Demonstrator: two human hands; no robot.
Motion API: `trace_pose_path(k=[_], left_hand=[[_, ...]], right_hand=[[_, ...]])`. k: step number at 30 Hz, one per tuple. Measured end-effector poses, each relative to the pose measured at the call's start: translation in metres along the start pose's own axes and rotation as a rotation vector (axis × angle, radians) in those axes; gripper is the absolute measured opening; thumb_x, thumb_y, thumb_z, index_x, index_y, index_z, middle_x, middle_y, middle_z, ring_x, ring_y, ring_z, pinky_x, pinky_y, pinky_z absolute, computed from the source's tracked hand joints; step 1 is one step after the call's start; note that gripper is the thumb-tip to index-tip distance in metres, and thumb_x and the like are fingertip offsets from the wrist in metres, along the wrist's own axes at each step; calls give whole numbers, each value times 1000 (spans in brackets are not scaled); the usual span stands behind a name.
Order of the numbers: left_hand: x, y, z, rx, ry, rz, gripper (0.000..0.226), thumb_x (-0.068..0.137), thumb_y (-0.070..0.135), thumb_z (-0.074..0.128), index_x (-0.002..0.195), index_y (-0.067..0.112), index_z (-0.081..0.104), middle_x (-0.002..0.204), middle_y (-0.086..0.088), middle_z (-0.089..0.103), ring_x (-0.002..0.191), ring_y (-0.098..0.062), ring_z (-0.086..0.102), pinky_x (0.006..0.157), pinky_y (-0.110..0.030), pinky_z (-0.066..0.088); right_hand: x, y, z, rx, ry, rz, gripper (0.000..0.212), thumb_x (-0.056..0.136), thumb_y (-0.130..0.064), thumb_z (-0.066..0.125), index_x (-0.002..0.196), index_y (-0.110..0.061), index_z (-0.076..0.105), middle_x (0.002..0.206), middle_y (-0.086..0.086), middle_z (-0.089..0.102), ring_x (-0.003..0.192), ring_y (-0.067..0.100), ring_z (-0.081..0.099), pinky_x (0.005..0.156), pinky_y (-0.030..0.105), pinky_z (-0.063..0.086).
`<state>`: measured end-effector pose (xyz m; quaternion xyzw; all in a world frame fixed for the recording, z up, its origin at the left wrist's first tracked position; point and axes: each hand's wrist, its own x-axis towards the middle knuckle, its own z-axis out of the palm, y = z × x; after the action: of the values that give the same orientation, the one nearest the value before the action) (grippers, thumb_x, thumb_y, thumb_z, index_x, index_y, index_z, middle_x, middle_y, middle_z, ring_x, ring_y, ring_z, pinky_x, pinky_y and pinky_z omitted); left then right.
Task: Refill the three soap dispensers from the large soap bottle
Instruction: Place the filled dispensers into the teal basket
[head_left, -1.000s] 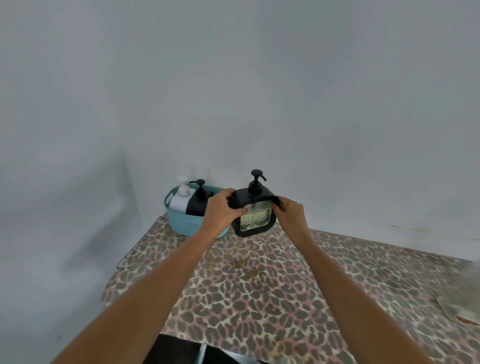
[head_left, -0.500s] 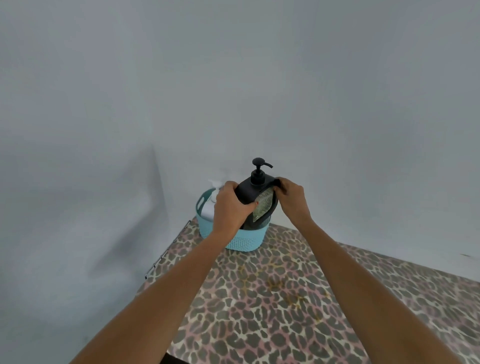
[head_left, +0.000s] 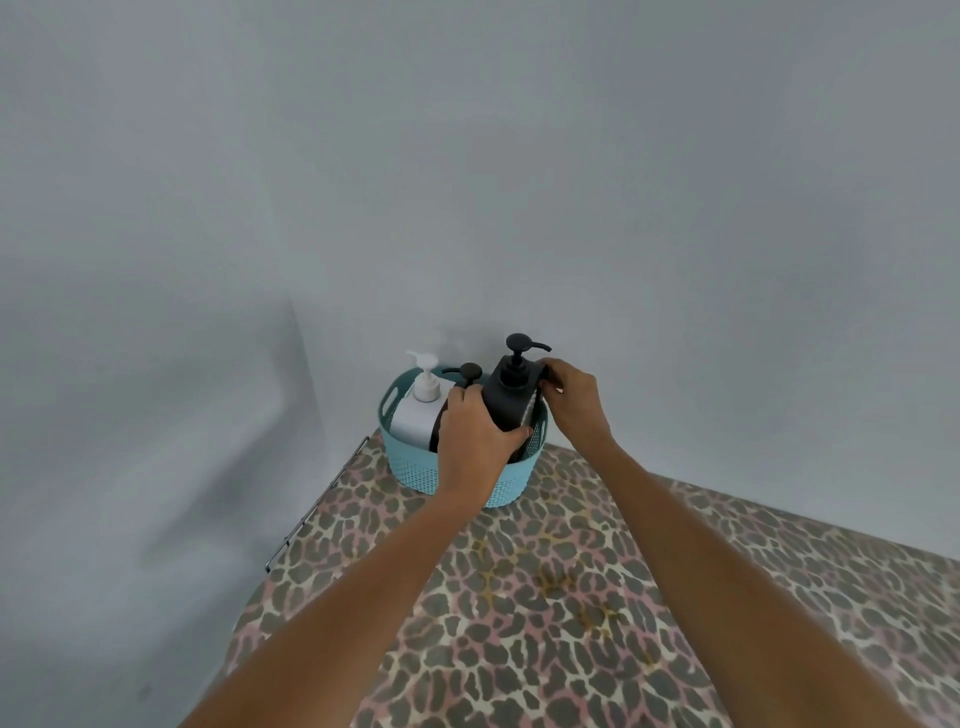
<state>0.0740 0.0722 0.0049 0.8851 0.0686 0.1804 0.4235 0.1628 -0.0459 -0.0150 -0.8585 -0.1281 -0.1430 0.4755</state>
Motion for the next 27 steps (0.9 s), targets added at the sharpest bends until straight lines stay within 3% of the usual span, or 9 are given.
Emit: trace_pose_path(k=[2, 5, 10, 17, 22, 27], left_hand=[[-2, -3, 2, 27, -24, -23, 58, 69, 28, 77, 115, 5, 50, 117, -13, 50, 107, -27, 50, 94, -37, 43], [-4, -8, 7, 69, -49, -45, 59, 70, 28, 76, 117, 4, 50, 121, -13, 47, 112, -28, 46, 95, -35, 40], [-7, -10, 14, 189, -65, -44, 49, 75, 31, 71, 110, 1, 52, 122, -14, 43, 111, -27, 43, 93, -30, 38], [-6, -11, 22, 434, -88, 0, 49, 83, 39, 60, 110, -1, 50, 122, -15, 39, 106, -26, 41, 94, -29, 37], [-4, -14, 30, 756, -89, 110, 45, 91, 44, 43, 101, 1, 53, 101, -12, 51, 104, -24, 36, 79, -31, 32], [-7, -19, 35, 824, -127, 90, 49, 95, 42, 35, 115, -2, 47, 117, -19, 42, 108, -26, 36, 70, -29, 23]], right_hand=[[0, 3, 4, -8, -12, 14, 26, 84, 7, 46, 99, -4, 65, 91, 9, 67, 80, 18, 58, 67, 3, 41], [-2, 10, 11, -79, -14, 74, 27, 85, -1, 48, 104, -10, 66, 94, 5, 68, 81, 17, 58, 72, 27, 47], [-6, 17, 17, -107, 5, 103, 27, 85, -3, 51, 106, -10, 66, 97, 9, 69, 89, 23, 62, 77, 37, 50], [-1, 24, 26, -191, -5, 81, 27, 84, 4, 54, 107, -2, 66, 104, 15, 55, 95, 25, 53, 75, 25, 41], [4, 29, 28, -240, -31, 84, 28, 84, 6, 53, 108, 0, 66, 104, 19, 54, 98, 29, 52, 77, 17, 35], [4, 29, 30, -300, -64, 98, 26, 84, 5, 50, 104, 2, 66, 110, 20, 51, 104, 33, 47, 76, 17, 32]])
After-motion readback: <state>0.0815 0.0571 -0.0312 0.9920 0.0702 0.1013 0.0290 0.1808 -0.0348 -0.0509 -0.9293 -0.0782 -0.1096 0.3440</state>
